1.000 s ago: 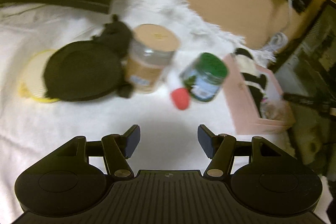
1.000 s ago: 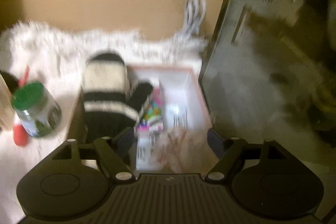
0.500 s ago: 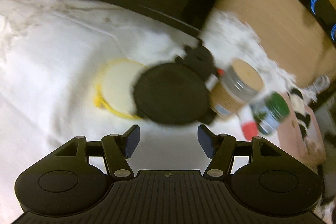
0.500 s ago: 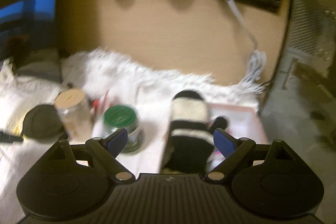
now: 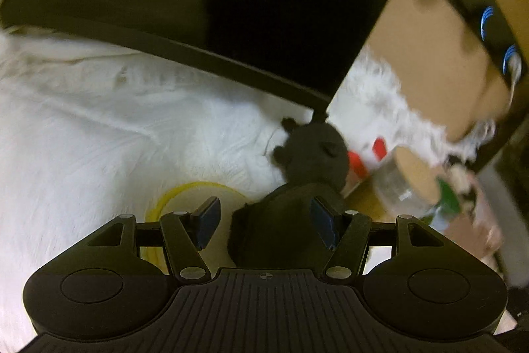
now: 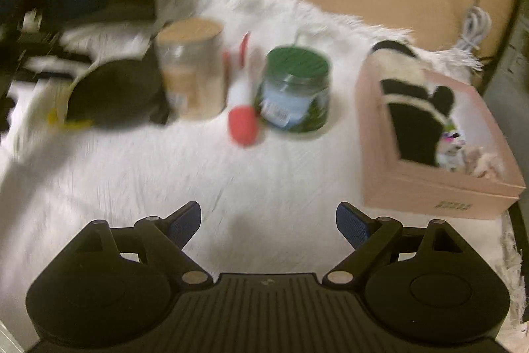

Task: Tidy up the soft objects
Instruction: 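Reach the left gripper to the black round pad and grasp it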

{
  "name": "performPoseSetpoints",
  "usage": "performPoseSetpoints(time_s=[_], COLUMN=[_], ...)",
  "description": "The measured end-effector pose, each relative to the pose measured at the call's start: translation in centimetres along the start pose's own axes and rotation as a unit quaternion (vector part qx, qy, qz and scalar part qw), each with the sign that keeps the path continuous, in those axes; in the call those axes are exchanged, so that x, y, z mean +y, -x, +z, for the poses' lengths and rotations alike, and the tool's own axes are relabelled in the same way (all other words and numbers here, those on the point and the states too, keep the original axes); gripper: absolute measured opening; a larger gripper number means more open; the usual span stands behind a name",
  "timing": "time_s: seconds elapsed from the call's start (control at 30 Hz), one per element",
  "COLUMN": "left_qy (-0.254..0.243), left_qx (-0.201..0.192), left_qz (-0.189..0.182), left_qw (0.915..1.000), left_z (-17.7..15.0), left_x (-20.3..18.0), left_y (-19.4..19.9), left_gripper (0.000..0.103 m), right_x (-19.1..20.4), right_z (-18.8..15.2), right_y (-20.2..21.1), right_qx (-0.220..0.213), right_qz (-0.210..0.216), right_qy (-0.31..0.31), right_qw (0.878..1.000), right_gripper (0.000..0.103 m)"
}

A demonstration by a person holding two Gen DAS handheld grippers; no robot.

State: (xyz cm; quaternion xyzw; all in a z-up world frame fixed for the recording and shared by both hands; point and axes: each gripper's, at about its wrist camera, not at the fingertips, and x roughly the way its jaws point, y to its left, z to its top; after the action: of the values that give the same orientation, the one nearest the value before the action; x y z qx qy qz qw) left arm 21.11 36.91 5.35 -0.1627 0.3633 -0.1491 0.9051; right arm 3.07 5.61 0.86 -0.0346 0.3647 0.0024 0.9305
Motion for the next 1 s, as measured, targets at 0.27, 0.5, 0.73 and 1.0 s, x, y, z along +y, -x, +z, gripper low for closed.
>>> performPoseSetpoints(time_s=[0.27, 0.5, 0.73, 1.0], left_qy=[-0.04, -0.087, -0.116, -0.119], left_qx=[0.059, 0.077, 0.125, 0.076], left_qz=[-0.058, -0.114, -0.05, -0.035], left_qw=[0.9958, 0.9866, 0.9841, 0.9894], left_z=[-0.5, -2.6, -4.2, -6.1], left_x=[-0.3, -3.5, -5.5, -6.3], left_y=[-3.5, -1.5, -5.0, -4.6], left_gripper=[0.05, 0.05, 0.042, 0.04], right_x=[1.7, 2.4, 2.5, 2.4], right_z=[-0.9, -1.7, -2.1, -2.2], right_y=[-2.9, -3.5, -3.1, -3.1], right_qx=[0.046, 0.016, 0.008, 0.011], right_qz=[0.019, 0.006, 0.006, 0.013], right_qy=[-0.039, -0.058, -0.054, -0.046], right_qw=[0.998, 0.998, 0.999, 0.999], right_gripper=[0.089, 0.103, 0.103, 0.103])
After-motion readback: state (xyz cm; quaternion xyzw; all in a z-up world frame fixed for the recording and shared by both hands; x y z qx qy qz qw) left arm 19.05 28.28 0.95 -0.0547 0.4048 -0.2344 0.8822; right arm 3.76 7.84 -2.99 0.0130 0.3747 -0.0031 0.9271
